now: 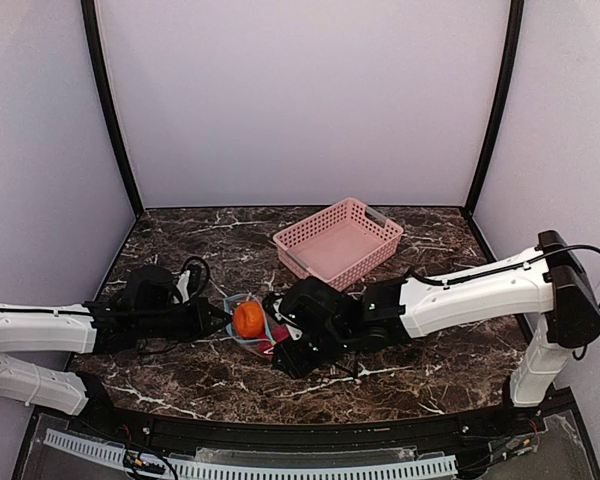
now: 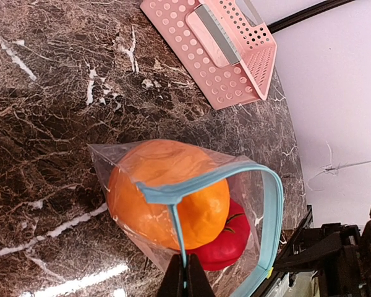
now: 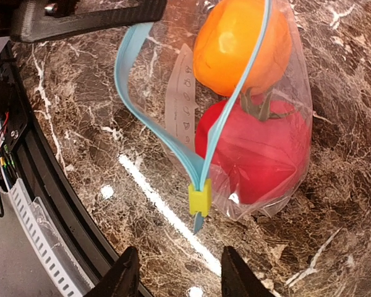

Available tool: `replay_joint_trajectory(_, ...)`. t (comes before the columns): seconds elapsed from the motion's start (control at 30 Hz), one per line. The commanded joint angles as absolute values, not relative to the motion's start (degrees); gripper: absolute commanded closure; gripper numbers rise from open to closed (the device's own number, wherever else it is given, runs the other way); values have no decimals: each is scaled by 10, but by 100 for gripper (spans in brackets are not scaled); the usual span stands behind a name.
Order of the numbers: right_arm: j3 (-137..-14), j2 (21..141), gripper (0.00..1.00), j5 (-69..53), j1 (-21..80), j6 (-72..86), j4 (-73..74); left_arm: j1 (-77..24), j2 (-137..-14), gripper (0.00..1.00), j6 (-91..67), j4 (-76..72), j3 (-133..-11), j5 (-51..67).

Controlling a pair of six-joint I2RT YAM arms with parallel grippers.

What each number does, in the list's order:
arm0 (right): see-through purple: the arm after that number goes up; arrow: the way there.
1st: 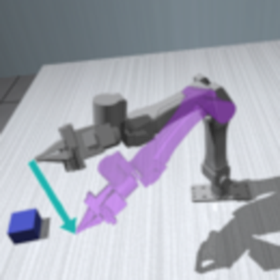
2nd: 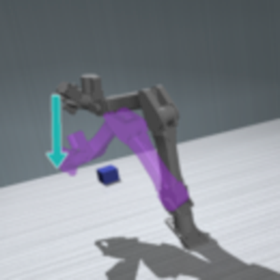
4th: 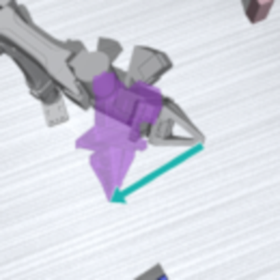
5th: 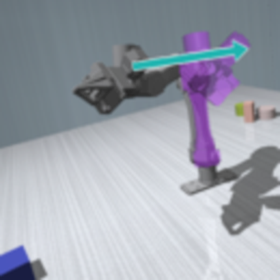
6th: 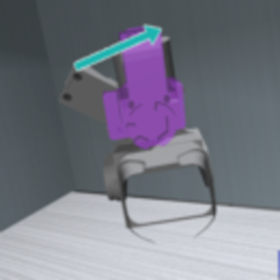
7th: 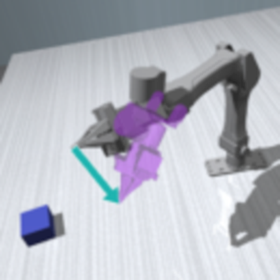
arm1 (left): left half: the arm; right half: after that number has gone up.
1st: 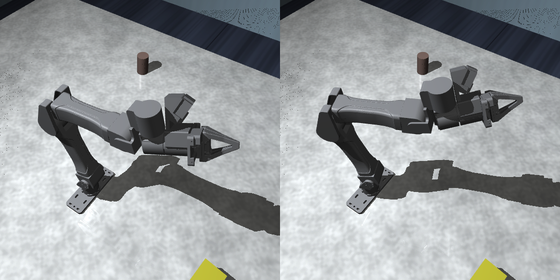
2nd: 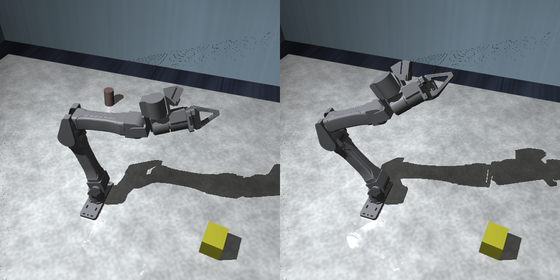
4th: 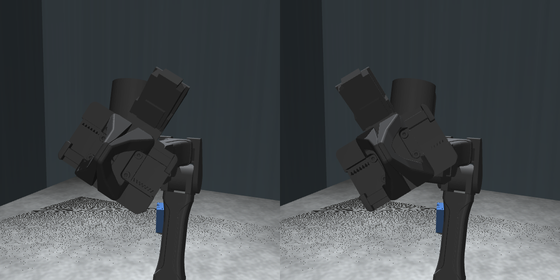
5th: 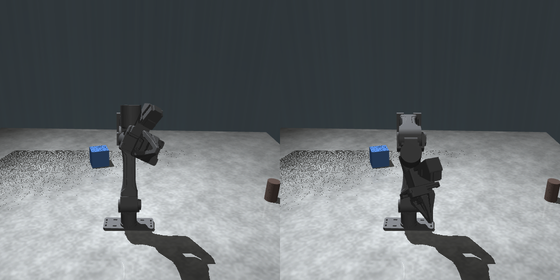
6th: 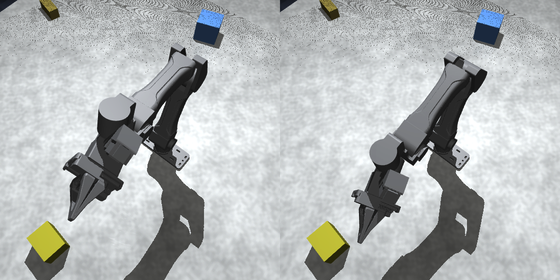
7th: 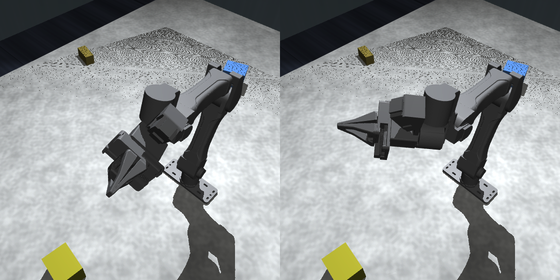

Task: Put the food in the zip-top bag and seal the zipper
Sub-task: Pass from the left arm to the right

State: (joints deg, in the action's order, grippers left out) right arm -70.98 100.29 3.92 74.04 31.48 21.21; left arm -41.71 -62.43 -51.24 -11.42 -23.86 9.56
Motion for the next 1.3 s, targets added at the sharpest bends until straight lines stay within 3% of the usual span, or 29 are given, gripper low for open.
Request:
replay_joint_trajectory(0.0,-710,1019,59,84,745,331,188,-413,-607,99,-511,-101,-246,91)
replay_joint_trajectory(0.53,-715,1049,77,88,745,320,160,-412,-603,99,-510,-97,-249,93)
replay_joint_trajectory(0.67,-717,1053,86,89,745,318,159,-412,-603,99,-510,-96,-249,95)
replay_joint_trajectory(1.1,-721,1056,100,91,745,307,149,-412,-600,99,-509,-91,-247,94)
replay_joint_trajectory(1.27,-720,1052,100,95,745,305,145,-412,-599,99,-507,-87,-247,94)
